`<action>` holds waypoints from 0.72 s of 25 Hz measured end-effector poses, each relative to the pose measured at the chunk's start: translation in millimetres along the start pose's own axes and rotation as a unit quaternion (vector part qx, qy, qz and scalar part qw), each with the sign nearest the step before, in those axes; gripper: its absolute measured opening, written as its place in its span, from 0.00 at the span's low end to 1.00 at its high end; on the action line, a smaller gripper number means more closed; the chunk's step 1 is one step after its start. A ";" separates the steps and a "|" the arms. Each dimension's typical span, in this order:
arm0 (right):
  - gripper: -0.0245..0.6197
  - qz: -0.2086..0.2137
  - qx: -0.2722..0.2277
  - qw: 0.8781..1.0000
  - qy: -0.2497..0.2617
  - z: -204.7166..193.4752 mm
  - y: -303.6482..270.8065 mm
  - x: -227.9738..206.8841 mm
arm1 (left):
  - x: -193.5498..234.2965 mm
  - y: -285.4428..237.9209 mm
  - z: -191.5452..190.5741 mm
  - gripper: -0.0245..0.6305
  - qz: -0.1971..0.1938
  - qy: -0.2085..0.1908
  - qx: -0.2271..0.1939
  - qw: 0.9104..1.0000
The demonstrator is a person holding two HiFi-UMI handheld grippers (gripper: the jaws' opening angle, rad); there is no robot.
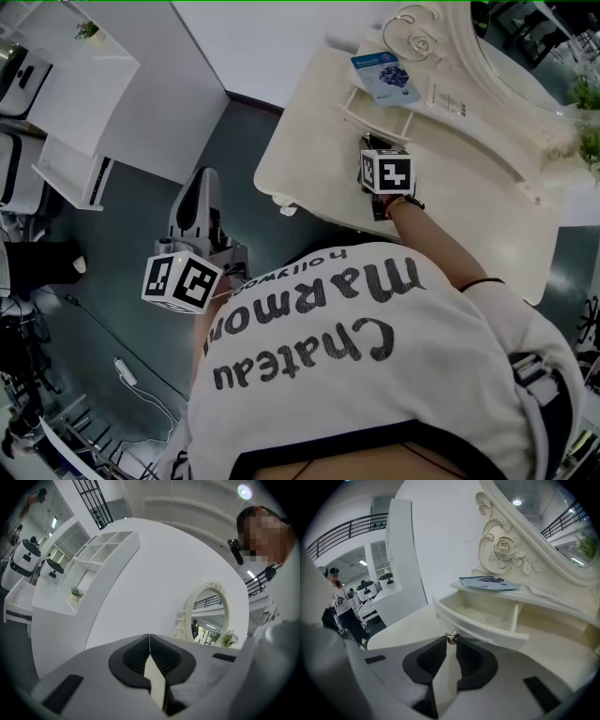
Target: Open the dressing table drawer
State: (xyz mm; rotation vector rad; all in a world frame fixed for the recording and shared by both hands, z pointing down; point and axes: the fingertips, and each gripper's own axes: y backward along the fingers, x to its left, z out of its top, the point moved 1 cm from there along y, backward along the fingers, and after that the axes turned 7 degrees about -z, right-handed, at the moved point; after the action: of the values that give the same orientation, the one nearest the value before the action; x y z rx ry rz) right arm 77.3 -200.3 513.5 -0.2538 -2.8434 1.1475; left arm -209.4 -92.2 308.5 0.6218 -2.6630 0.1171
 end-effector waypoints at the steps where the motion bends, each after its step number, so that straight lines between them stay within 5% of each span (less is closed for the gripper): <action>1: 0.16 0.001 0.000 1.000 0.002 0.1 0.2 0.1 | -0.2 0.0 0.2 0.07 0.000 0.000 0.000 1.000; 18: 0.15 0.012 0.004 1.000 0.022 -0.6 2.6 -0.4 | -2.7 -6.0 3.3 0.07 -0.007 -0.002 0.000 1.000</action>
State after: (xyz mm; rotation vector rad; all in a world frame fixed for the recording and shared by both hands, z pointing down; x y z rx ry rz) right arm 78.1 -198.1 512.1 -0.3089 -2.8055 1.1419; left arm -205.7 -97.1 304.4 0.6410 -2.6617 0.1134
